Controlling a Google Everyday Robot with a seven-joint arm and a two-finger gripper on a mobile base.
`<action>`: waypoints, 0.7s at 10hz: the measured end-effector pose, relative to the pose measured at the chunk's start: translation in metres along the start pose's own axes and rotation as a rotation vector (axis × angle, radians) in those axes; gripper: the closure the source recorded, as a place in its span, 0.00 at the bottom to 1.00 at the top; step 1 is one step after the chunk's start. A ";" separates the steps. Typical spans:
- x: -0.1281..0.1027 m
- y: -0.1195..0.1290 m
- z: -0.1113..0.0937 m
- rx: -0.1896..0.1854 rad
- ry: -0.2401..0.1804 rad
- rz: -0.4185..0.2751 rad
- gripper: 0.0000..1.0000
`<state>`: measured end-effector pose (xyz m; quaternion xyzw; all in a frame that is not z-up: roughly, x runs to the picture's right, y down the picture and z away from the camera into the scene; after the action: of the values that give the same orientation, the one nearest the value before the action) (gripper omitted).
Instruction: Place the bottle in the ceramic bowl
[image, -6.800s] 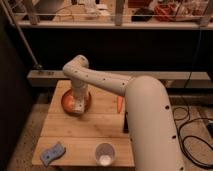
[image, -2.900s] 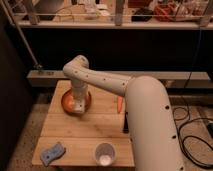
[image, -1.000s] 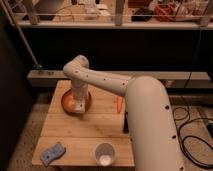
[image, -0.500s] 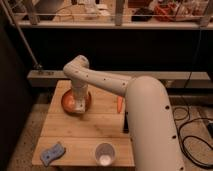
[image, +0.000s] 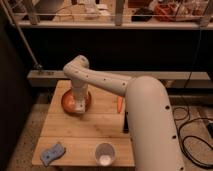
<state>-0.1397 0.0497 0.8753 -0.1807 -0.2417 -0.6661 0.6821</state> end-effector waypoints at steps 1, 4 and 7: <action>0.000 0.000 0.000 0.000 0.000 -0.002 0.62; 0.000 0.000 0.000 0.001 0.001 -0.011 0.62; 0.000 0.001 0.001 0.001 0.000 -0.012 0.62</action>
<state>-0.1391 0.0506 0.8764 -0.1790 -0.2432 -0.6700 0.6781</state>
